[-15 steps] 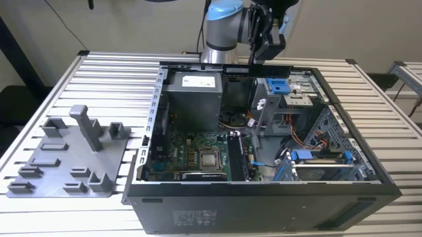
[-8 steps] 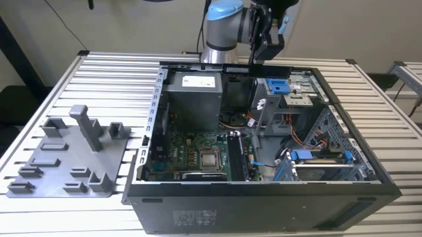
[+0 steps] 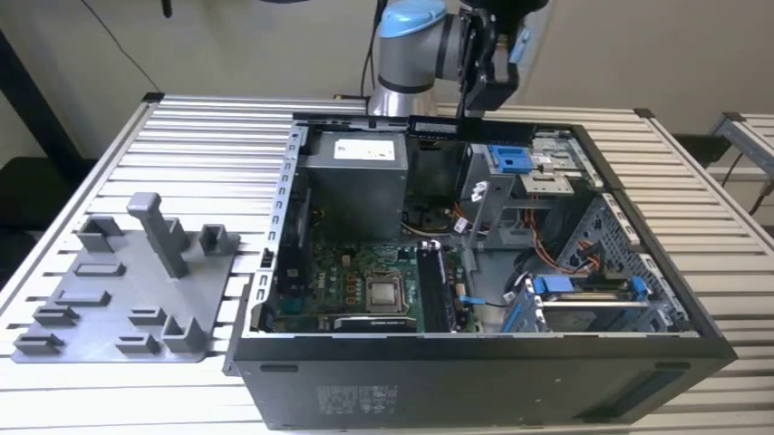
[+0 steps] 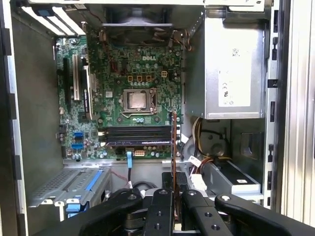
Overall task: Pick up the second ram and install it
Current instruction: 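Insert the second ram into the second slot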
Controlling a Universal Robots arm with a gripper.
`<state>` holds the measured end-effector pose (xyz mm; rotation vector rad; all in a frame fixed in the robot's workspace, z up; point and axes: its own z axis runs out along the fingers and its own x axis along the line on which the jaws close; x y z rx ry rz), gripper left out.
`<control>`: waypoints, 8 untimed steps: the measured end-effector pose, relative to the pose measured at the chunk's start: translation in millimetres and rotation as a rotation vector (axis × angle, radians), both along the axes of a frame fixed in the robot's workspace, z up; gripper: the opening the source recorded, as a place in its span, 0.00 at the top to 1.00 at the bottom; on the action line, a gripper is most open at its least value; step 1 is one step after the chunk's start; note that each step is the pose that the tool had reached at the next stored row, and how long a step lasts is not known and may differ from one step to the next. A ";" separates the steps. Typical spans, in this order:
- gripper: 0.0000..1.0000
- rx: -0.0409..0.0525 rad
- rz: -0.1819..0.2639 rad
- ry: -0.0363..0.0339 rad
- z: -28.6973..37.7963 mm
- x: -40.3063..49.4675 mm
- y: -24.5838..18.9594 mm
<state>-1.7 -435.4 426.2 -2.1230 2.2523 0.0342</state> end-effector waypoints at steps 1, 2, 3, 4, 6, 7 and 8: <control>0.86 0.0000 -0.005 0.0000 0.0 0.0 0.0; 0.86 -0.0001 -0.010 0.0000 0.0 0.0 0.0; 0.86 0.0000 -0.015 0.0000 0.0 0.0 0.0; 0.86 0.0000 -0.020 0.0000 0.0 0.0 0.0; 0.86 0.0000 -0.028 0.0000 0.0 0.0 0.0; 0.86 0.0000 -0.033 0.0000 0.0 0.0 0.0; 0.86 0.0000 -0.039 0.0000 0.0 0.0 0.0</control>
